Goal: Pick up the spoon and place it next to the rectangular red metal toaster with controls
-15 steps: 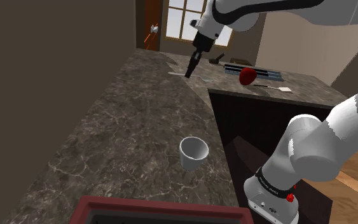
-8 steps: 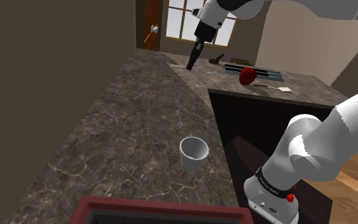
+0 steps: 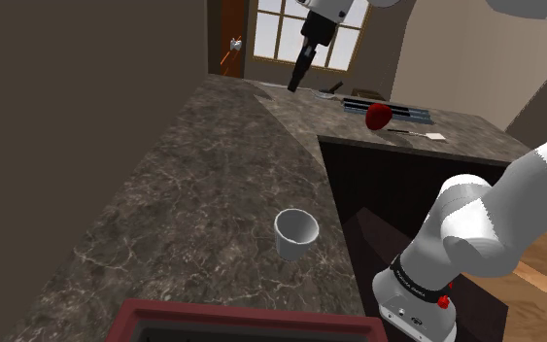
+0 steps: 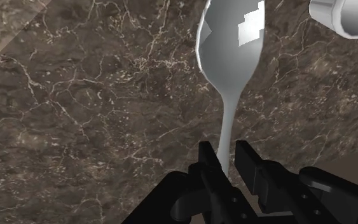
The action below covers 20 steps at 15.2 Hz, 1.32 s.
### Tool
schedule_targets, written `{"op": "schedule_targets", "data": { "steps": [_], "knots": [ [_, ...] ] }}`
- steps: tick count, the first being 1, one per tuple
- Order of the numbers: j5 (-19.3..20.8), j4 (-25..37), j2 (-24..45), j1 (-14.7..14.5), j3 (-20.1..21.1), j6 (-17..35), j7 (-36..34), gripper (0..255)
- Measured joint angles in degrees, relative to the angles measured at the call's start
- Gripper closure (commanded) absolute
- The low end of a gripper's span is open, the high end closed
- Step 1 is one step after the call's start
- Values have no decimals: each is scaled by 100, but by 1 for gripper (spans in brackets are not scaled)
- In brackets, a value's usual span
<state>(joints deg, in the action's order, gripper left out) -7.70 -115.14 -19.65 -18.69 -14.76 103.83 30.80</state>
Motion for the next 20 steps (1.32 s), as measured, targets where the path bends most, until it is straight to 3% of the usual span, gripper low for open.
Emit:
{"op": "schedule_targets", "data": {
  "steps": [20],
  "knots": [
    [-258,-632,-579,-804,2046,478,-2676,255]
  ]
}}
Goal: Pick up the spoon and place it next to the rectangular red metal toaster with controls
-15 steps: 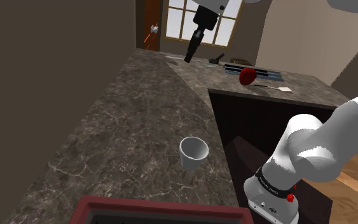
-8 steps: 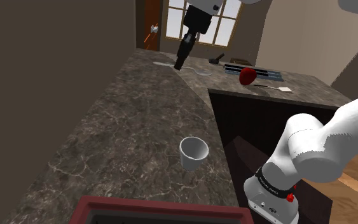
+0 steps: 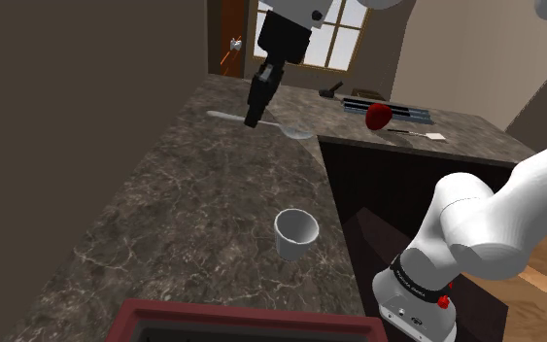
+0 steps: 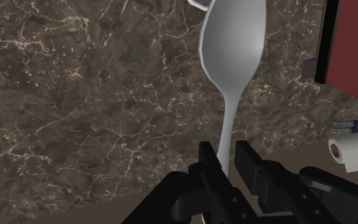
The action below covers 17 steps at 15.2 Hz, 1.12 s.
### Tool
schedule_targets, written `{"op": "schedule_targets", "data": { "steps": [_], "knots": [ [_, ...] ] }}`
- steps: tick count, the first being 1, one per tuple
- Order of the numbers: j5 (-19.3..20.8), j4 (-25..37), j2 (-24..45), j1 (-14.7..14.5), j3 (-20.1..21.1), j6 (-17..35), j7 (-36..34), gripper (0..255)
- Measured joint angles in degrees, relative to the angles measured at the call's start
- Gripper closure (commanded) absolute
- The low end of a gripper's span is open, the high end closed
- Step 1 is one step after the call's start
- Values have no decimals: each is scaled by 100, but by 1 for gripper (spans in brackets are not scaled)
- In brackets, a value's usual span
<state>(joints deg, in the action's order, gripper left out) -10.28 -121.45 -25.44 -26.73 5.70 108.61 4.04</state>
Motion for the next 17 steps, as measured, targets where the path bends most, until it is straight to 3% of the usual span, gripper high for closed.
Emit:
{"op": "schedule_targets", "data": {
  "steps": [14,17],
  "knots": [
    [231,1157,1141,-485,1536,254,-2077,255],
    [279,1149,1240,-531,1661,368,-2259,255]
  ]
}}
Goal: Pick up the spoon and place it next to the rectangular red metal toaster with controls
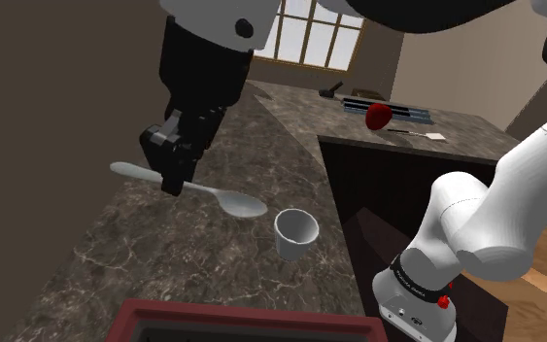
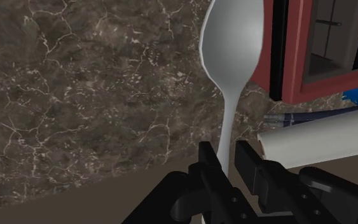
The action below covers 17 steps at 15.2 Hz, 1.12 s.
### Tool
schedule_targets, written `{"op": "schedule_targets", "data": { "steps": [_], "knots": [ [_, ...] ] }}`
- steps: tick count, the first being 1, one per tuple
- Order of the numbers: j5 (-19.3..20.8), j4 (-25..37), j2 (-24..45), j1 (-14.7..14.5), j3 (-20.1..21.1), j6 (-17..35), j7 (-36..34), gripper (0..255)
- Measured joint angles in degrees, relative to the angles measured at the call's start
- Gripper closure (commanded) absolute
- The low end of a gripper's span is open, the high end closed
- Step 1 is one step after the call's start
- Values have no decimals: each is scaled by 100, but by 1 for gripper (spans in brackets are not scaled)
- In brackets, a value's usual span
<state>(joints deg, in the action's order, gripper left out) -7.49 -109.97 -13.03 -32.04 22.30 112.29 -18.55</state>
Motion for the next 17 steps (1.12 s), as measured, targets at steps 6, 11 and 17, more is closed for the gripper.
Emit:
{"op": "schedule_targets", "data": {
  "steps": [6,11,17],
  "knots": [
    [-19,-457,0,-27,47,458,-14,255],
    [-42,-818,1,-38,62,819,13,255],
    [-38,-1197,81,-51,104,1275,12,255]
  ]
}}
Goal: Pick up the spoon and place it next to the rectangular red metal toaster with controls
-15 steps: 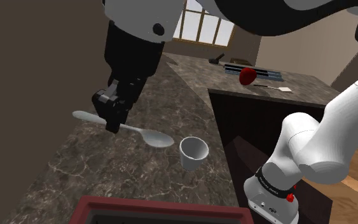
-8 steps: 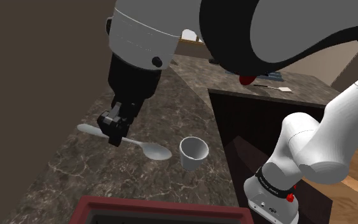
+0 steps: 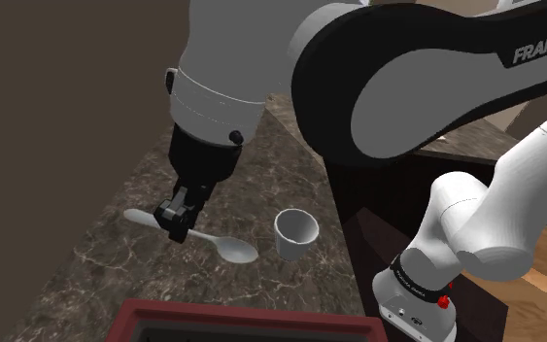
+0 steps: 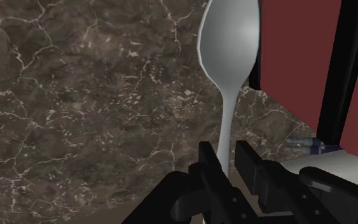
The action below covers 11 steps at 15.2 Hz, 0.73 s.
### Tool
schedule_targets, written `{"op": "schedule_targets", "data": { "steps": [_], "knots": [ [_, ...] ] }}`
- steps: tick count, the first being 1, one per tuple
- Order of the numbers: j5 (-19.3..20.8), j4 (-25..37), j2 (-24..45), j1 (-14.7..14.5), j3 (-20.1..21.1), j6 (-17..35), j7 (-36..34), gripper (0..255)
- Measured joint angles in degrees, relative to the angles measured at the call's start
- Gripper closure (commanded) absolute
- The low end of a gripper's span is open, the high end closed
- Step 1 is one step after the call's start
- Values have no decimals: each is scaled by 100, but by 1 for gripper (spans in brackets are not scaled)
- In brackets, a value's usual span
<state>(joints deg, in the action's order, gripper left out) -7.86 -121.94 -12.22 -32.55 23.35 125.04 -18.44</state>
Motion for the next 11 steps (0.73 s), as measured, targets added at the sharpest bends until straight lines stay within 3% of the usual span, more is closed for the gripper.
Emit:
{"op": "schedule_targets", "data": {
  "steps": [11],
  "knots": [
    [44,-655,251,-10,79,893,-19,255]
  ]
}}
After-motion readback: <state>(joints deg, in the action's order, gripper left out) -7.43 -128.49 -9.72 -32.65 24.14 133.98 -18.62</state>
